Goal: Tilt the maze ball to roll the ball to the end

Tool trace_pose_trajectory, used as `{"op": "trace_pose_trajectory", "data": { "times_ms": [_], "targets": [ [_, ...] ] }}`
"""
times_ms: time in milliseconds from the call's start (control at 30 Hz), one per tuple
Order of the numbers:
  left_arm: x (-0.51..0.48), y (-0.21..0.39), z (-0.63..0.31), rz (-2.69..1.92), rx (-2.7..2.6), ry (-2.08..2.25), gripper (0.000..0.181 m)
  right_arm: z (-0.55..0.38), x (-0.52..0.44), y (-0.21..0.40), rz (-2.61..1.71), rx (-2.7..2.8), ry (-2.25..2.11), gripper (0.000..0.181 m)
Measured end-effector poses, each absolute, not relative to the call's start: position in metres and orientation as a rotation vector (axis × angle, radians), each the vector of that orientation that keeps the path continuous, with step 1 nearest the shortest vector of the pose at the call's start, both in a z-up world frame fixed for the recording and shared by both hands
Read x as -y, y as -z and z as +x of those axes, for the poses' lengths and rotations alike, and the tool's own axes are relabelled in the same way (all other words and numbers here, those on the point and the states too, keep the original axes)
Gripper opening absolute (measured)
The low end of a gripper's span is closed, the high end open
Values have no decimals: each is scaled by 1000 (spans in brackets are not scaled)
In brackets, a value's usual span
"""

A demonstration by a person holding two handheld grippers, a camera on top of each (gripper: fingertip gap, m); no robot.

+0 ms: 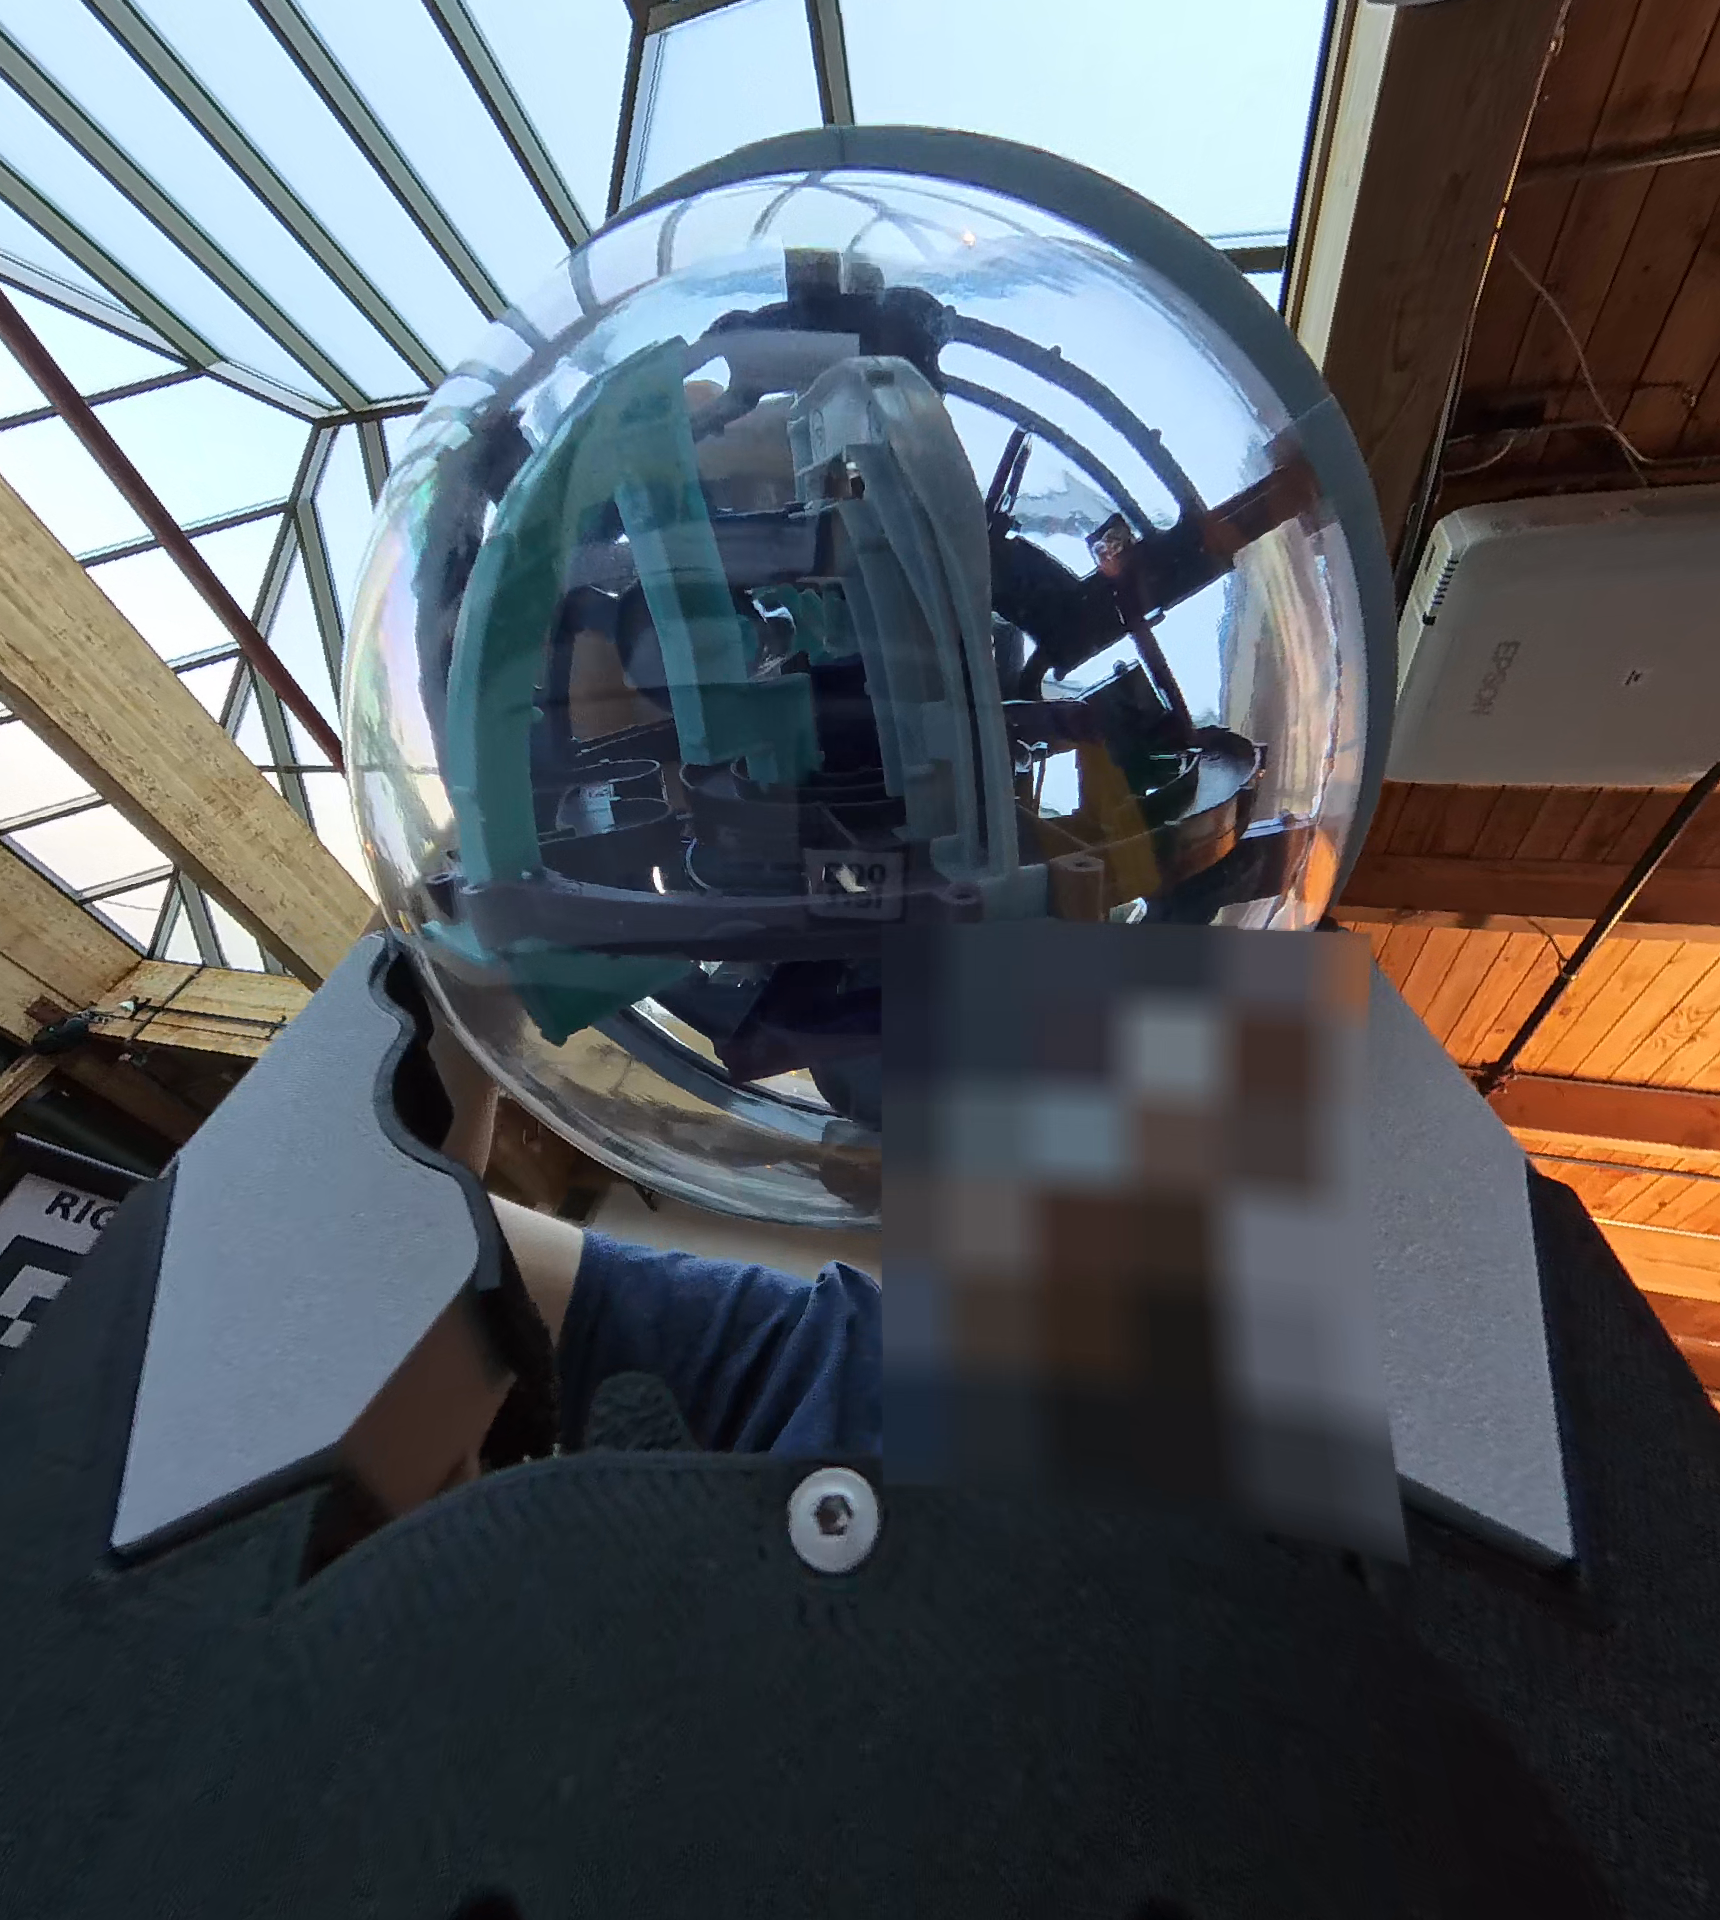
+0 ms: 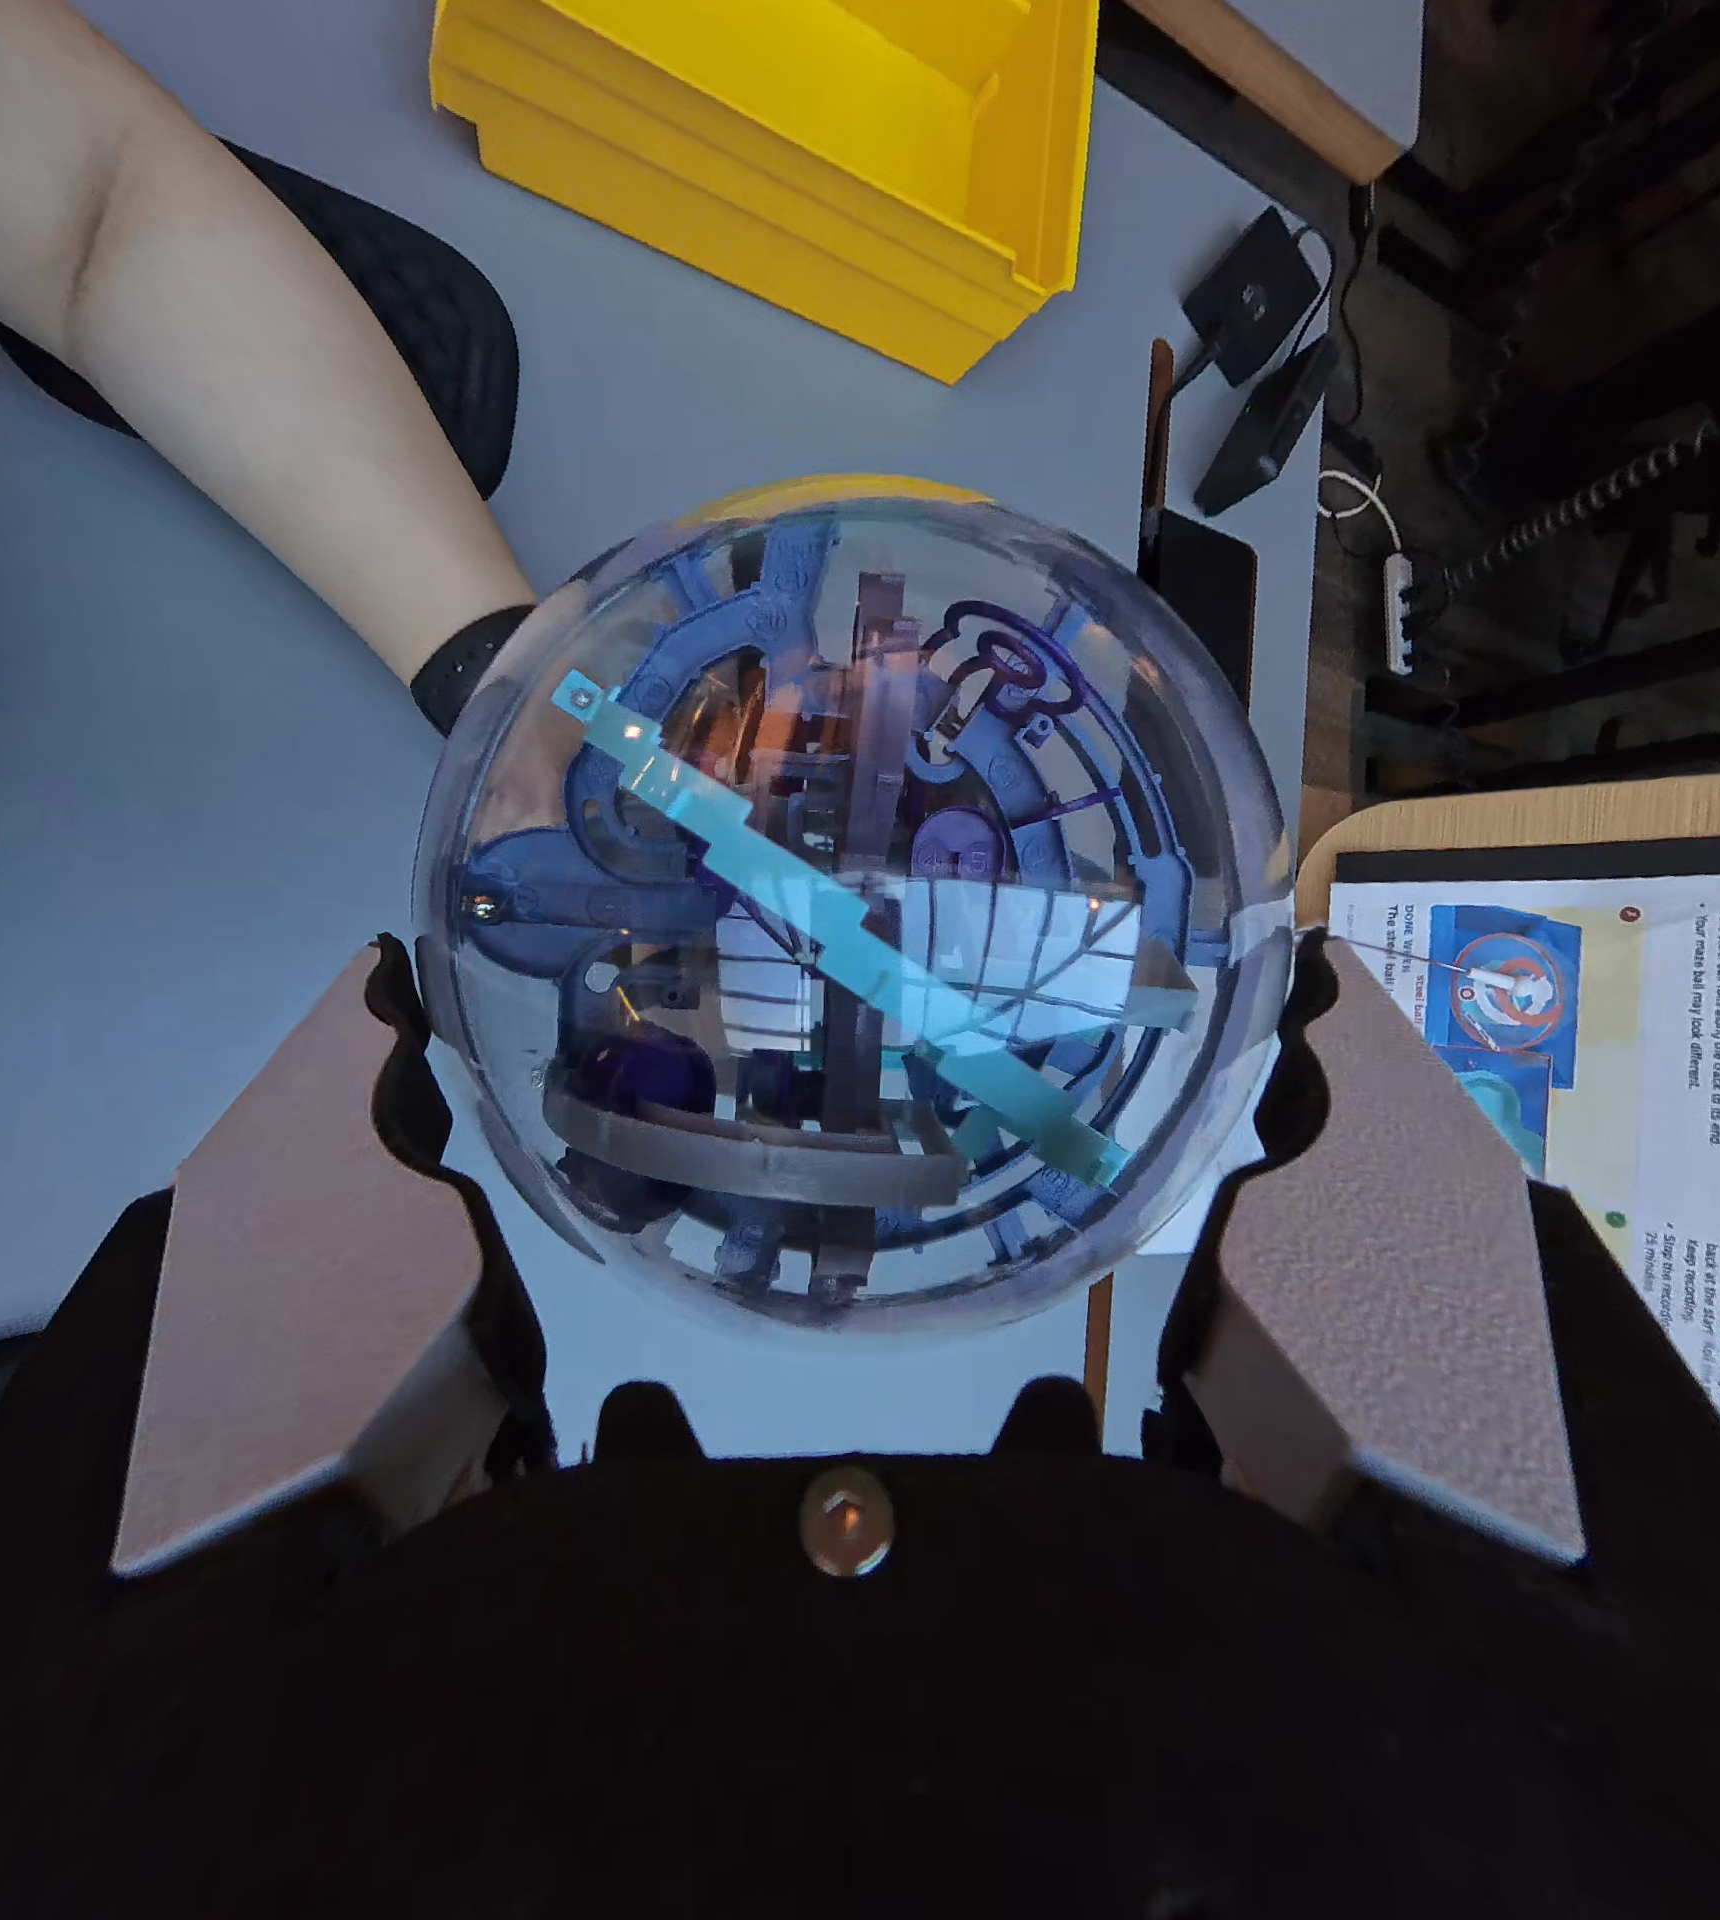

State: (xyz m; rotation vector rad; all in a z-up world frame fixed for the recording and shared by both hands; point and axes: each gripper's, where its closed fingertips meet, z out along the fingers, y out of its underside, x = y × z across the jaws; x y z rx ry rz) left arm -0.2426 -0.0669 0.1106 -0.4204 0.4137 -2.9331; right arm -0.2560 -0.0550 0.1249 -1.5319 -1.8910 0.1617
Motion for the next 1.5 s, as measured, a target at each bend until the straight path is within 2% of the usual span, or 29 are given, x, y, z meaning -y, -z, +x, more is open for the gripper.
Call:
{"op": "trace_pose_trajectory", "data": {
  "times_ms": [333, 1067, 1500],
  "targets": [
    [67, -109, -242, -411, -420, 2954, 157, -258, 60, -131, -1361, 1733, -315, 157],
    [59, -100, -238, -466, -413, 2943, 156, -248, 58, -120, -1211, 1611, -220, 157],
    [57, -80, -225, -522, -419, 3000, 156, -233, 54, -99, -1287, 1551, -187, 157]
  ]
}}
